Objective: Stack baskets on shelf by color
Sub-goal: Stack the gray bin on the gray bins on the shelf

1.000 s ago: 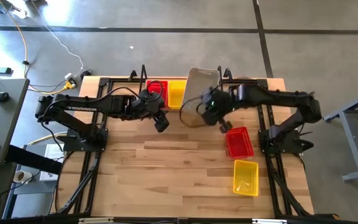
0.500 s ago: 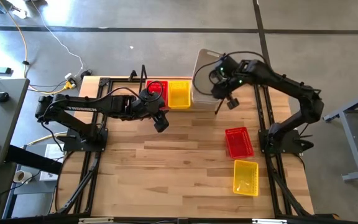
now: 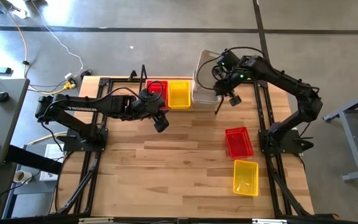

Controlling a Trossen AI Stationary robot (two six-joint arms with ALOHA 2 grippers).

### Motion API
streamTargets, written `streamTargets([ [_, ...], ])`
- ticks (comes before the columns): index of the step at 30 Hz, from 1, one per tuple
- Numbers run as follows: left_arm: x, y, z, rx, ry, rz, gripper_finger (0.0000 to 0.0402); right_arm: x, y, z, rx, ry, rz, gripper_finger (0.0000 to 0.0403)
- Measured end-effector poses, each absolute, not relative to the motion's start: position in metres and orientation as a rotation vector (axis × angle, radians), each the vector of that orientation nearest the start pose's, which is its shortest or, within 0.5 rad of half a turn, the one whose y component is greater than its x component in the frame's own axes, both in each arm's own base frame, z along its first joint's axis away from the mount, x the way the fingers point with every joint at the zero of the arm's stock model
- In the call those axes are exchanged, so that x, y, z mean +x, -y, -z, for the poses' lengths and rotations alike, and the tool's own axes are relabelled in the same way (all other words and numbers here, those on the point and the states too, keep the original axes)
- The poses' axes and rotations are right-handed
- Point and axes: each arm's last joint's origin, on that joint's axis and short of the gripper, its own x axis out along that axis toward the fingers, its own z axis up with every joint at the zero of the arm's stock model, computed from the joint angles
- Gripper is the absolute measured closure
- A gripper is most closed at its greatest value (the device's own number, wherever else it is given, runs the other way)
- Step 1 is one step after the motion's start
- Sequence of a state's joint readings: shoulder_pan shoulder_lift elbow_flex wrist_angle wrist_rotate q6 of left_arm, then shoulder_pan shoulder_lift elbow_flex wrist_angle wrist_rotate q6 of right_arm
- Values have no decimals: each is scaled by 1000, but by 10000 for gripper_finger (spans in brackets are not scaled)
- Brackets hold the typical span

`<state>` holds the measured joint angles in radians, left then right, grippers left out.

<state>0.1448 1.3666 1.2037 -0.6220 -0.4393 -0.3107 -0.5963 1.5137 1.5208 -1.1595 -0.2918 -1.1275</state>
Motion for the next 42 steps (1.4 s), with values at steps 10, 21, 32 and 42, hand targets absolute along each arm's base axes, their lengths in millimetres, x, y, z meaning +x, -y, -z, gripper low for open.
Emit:
streamTargets([
  [10, 280, -53, -315, -119, -710, -654, 275, 253, 162, -327, -534, -1124, -314, 387],
  [21, 279, -54, -315, -112, -708, -670, 275, 252, 157, -325, -672, -1173, -416, 387],
  [32, 280, -53, -315, -113, -708, -666, 275, 253, 155, -322, -647, -1174, -455, 387],
  [42, 279, -53, -315, -113, -712, -665, 275, 268, 158, -303, -657, -1264, -479, 387],
])
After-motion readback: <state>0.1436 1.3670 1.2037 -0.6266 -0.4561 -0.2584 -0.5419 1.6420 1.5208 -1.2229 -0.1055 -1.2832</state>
